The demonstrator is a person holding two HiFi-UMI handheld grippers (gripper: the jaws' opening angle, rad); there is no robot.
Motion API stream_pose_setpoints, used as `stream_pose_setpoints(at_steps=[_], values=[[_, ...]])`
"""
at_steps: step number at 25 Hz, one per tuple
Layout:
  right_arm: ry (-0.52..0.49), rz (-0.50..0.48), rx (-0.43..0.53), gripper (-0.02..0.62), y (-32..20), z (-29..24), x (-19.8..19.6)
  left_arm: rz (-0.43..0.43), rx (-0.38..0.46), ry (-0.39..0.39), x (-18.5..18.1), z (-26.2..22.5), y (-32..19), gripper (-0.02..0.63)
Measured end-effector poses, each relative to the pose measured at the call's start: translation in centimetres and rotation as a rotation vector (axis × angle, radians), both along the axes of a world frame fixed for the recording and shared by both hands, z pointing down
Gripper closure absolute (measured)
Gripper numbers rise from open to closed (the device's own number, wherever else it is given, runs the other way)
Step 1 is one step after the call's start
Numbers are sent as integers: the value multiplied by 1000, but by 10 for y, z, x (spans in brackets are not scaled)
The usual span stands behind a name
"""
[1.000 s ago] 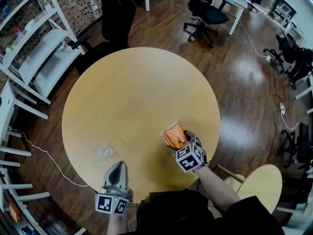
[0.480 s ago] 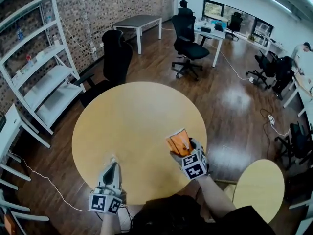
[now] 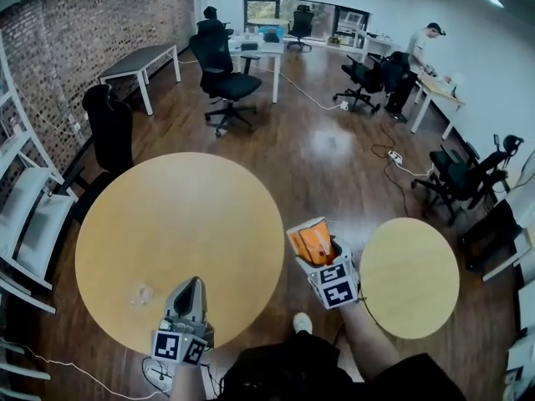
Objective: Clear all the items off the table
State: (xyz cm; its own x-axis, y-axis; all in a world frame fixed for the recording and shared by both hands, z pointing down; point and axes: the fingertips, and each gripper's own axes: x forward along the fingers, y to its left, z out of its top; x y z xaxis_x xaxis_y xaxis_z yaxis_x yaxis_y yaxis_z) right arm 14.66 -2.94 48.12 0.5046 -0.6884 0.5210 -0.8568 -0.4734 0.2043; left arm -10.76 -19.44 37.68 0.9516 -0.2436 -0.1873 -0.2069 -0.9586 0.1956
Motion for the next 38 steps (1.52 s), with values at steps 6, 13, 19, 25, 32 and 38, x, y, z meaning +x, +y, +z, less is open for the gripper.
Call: stream_pose_setpoints(at_steps=[6,13,19,25,32,38], values=[[-17,144,33,173,92,9,54,132,32,12,86,-7,51,606],[-1,388,41,173,262,8,148,353,44,62,219,-17,160,606],[-12,586,41,173,392,17,177,539,36,51,315,-9,256,606],[-49,814,30,172,498,34,168,772,49,26,383,-2,346,606],[-91,1048,41,172,552,40,133,990,38,-14,422,6,398,606],[-102,1159,49,172,572,45,118,1105,49,-32,439,10,428,606]])
